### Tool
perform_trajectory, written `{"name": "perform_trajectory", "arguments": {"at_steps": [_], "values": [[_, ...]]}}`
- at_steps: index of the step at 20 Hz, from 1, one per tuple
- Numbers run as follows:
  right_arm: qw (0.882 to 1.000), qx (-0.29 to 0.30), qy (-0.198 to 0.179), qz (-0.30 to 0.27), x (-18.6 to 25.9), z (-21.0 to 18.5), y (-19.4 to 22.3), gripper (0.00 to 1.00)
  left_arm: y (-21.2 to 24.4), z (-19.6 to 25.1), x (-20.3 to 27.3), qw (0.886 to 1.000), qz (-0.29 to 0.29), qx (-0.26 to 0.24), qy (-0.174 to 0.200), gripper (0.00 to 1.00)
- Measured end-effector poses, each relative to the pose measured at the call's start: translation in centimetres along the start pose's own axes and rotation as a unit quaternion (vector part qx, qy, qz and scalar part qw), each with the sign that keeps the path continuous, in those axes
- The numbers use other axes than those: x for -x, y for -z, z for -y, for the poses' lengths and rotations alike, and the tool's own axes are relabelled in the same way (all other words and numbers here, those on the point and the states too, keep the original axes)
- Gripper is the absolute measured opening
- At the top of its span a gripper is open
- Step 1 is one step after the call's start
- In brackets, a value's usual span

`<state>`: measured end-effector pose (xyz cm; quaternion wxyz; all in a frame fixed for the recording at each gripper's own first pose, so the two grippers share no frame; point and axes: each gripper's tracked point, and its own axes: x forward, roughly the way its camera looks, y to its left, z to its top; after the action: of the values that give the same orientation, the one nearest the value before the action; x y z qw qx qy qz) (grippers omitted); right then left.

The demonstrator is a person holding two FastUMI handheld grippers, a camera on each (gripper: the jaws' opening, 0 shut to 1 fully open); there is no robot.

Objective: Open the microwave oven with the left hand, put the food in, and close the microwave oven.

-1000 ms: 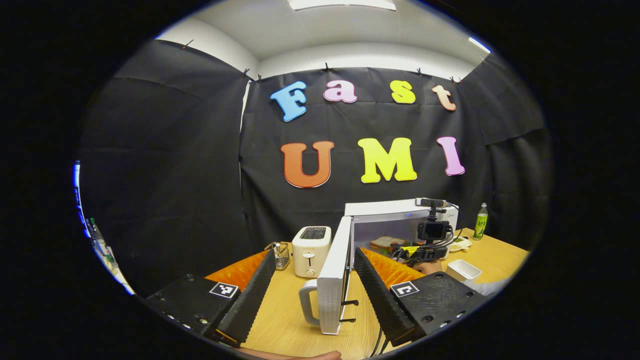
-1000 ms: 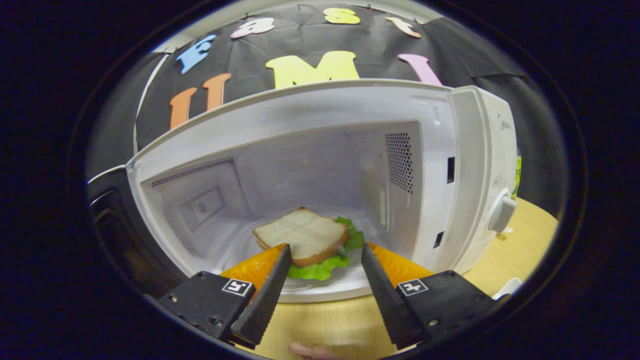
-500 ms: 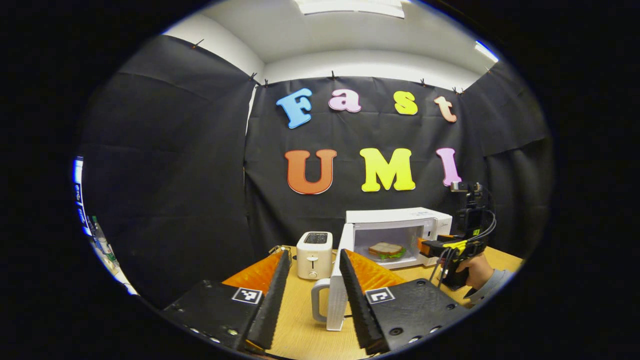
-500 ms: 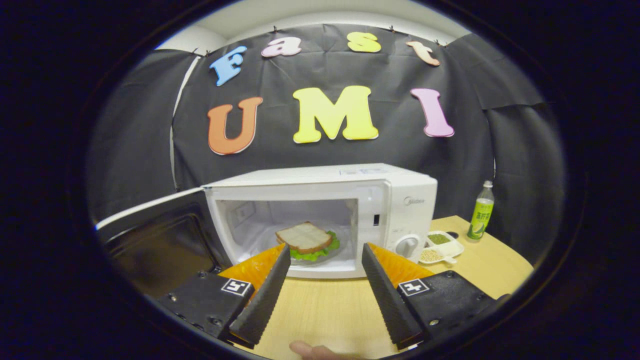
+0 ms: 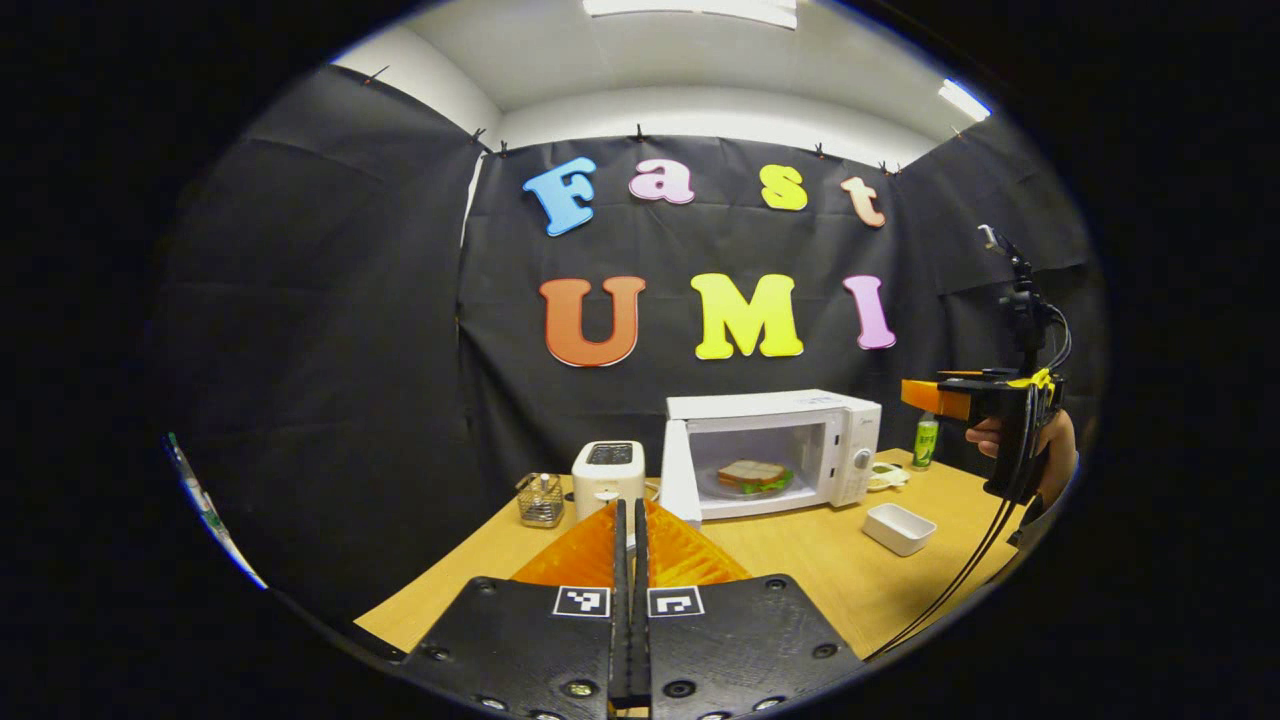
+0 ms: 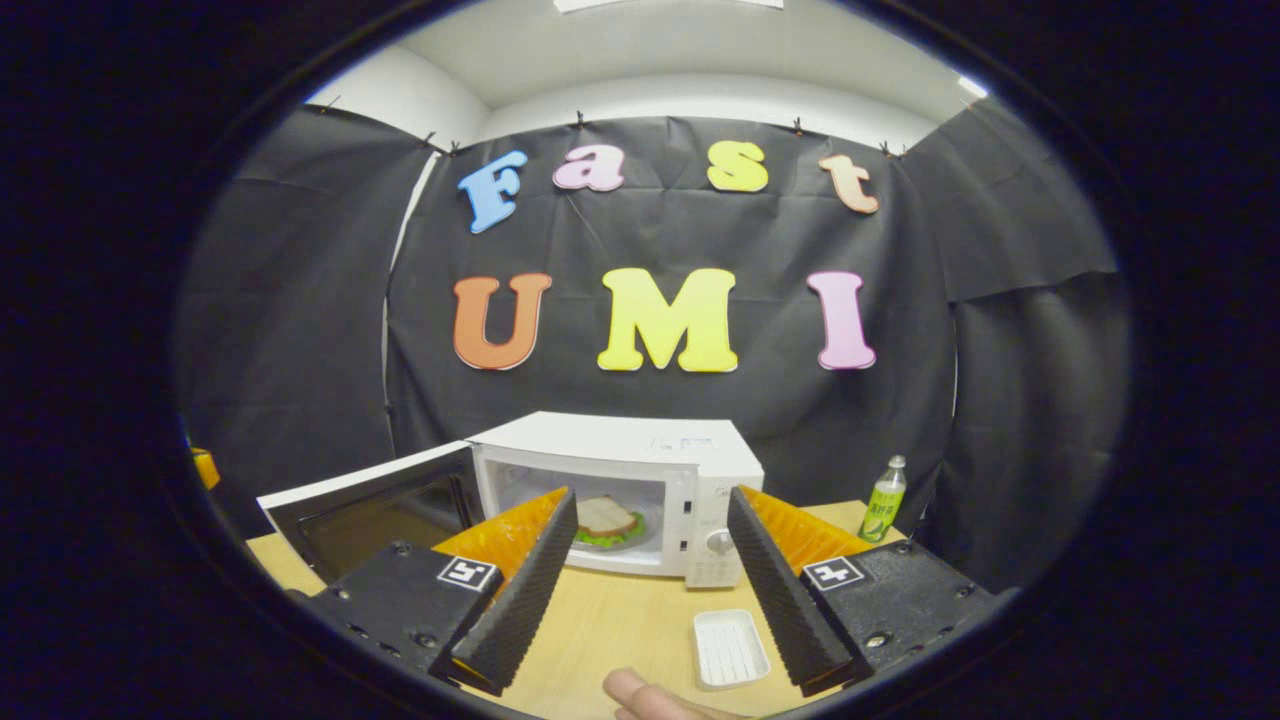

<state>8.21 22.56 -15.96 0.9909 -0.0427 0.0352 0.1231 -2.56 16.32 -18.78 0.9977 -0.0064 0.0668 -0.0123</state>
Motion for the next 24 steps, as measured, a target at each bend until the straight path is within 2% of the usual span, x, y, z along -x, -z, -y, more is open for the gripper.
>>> {"name": "perform_trajectory", "arguments": {"at_steps": [1,2,4,5,6,8,9,13,15,16,17,20,23,24], "values": [[1.000,0.005,0.002,0.002,1.0,0.3,-0.5,0.96,0.7,-0.7,-0.4,1.000,-0.004,-0.003,-0.004,0.00],[1.000,0.005,0.002,0.006,1.9,0.4,-1.0,0.92,1.6,-1.4,-0.9,1.000,-0.009,-0.004,-0.007,0.00],[1.000,-0.002,-0.005,0.014,4.2,0.5,-2.0,0.99,3.3,-2.2,-1.9,1.000,-0.016,-0.004,-0.010,0.00],[1.000,-0.003,-0.009,0.016,5.3,0.7,-2.4,0.94,4.1,-2.8,-2.4,1.000,-0.018,-0.005,-0.014,0.00],[1.000,0.001,-0.013,0.018,6.3,0.8,-2.6,0.99,5.1,-3.5,-3.2,1.000,-0.023,-0.003,-0.019,0.00],[0.999,0.009,-0.022,0.022,8.2,1.0,-3.0,0.99,7.0,-3.8,-4.4,0.999,-0.033,0.008,-0.016,0.00],[0.999,0.009,-0.028,0.021,9.1,1.0,-3.1,0.94,7.9,-3.7,-4.8,0.999,-0.038,0.014,-0.011,0.00],[0.999,-0.001,-0.046,0.018,11.2,1.3,-3.0,0.94,10.2,-3.0,-5.7,0.999,-0.044,0.009,0.006,0.00],[0.998,-0.009,-0.052,0.019,11.8,1.5,-2.9,0.94,10.7,-2.2,-5.8,0.999,-0.046,0.009,0.009,0.00],[0.998,-0.007,-0.051,0.020,12.1,1.9,-2.8,0.99,11.0,-2.0,-6.0,0.999,-0.045,0.008,0.010,0.00],[0.999,-0.007,-0.048,0.020,12.3,2.2,-2.8,0.99,11.1,-1.5,-6.0,0.999,-0.045,0.011,0.016,0.00],[0.999,-0.006,-0.043,0.020,12.6,2.8,-2.4,0.99,11.1,1.4,-5.9,0.998,-0.041,0.022,0.048,0.00],[0.999,-0.008,-0.047,0.018,13.0,3.4,-2.1,0.99,11.8,4.5,-6.5,0.996,-0.044,0.005,0.079,0.00],[0.999,-0.010,-0.048,0.019,13.2,3.6,-2.0,0.94,11.7,5.8,-6.6,0.995,-0.043,-0.002,0.090,0.00]]}}
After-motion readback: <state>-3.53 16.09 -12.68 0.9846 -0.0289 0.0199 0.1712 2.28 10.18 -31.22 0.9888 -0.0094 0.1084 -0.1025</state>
